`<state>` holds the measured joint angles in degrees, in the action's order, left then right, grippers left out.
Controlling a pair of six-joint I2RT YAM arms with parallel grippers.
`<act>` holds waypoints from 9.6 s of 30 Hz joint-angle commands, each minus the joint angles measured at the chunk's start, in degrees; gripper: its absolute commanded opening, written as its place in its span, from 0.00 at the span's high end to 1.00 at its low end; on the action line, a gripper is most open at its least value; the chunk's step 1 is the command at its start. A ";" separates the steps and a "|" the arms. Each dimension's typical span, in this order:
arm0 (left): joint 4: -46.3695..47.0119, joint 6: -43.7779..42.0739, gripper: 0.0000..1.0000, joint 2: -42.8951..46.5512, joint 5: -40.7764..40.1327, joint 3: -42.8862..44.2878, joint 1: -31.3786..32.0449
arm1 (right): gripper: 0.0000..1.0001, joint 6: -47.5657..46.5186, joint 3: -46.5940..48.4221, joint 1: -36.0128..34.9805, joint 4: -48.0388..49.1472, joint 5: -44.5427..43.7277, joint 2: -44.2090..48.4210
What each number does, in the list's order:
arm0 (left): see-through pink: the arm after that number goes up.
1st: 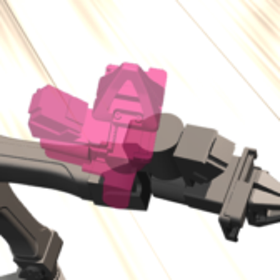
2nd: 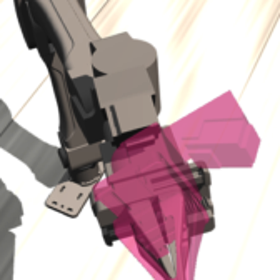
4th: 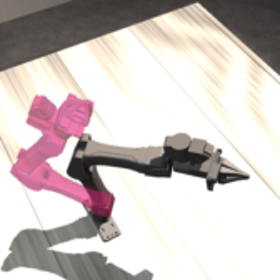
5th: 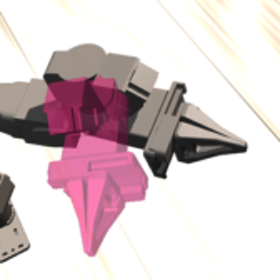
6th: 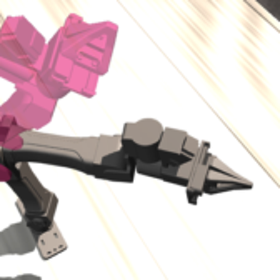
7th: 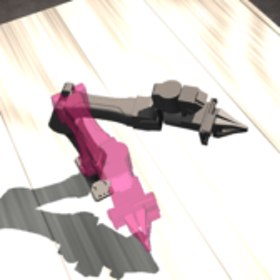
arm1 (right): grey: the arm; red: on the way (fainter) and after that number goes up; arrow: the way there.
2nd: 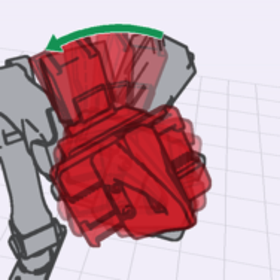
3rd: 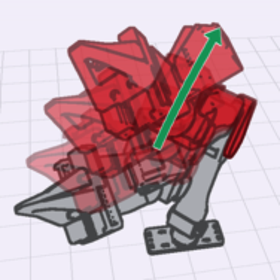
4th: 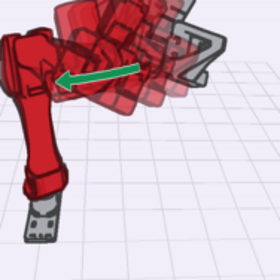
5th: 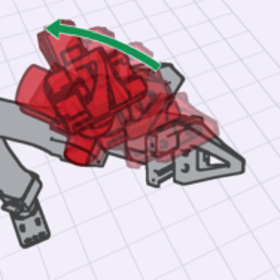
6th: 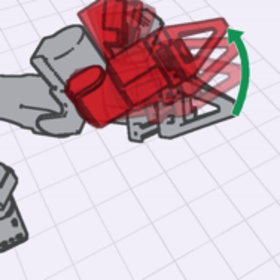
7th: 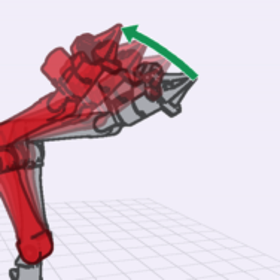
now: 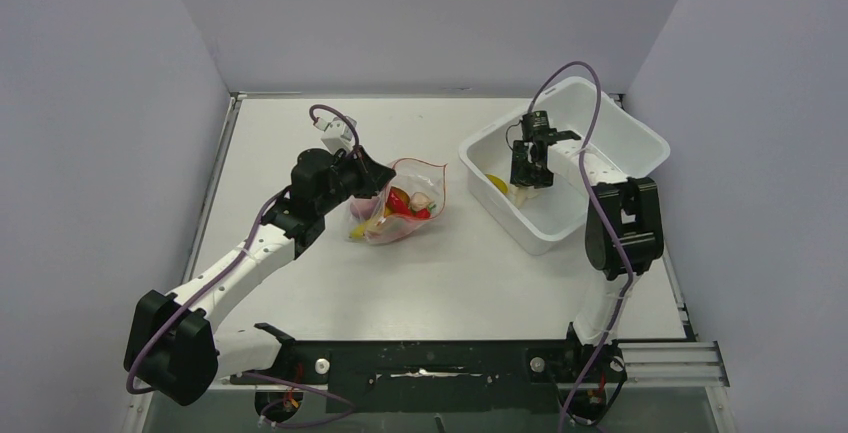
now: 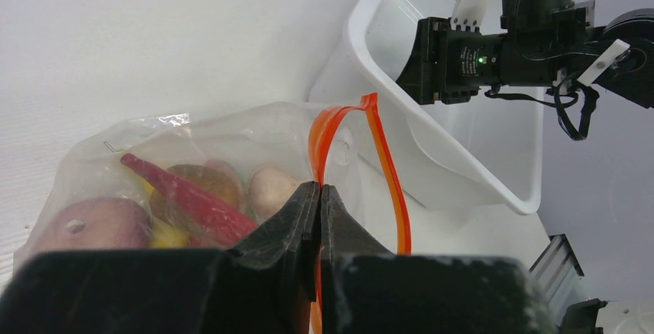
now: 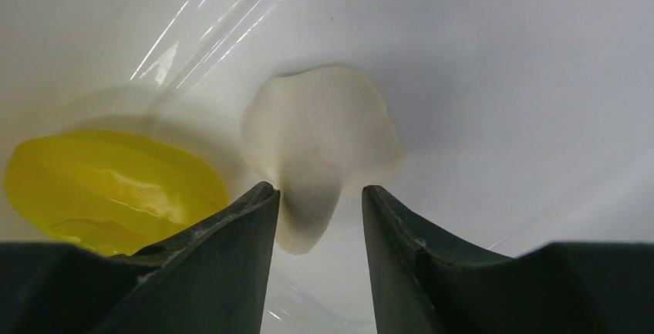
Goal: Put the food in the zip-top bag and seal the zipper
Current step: Pick up the fake vegetable from the bin, then place the fake vegetable in the zipper food storage bag, then zip the zipper food storage bag at the center of the board.
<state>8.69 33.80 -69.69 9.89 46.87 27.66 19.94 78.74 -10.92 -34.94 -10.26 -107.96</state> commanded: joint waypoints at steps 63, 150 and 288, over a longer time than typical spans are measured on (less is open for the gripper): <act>4.81 0.08 1.00 2.28 1.75 0.66 -0.59 | 0.81 -3.24 5.52 -8.35 9.31 13.17 23.02; 12.00 3.51 1.00 3.99 6.72 -3.22 -0.50 | 0.39 -42.17 -13.13 -34.94 23.80 42.14 26.41; -1.98 -41.77 1.00 22.02 25.57 -11.51 0.75 | 1.00 -62.04 -2.27 -28.10 11.10 51.39 22.07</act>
<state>6.48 -7.14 -49.78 33.12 33.01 28.42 -40.01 74.56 -42.17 -22.06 44.07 -87.22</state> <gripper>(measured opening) 0.007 0.139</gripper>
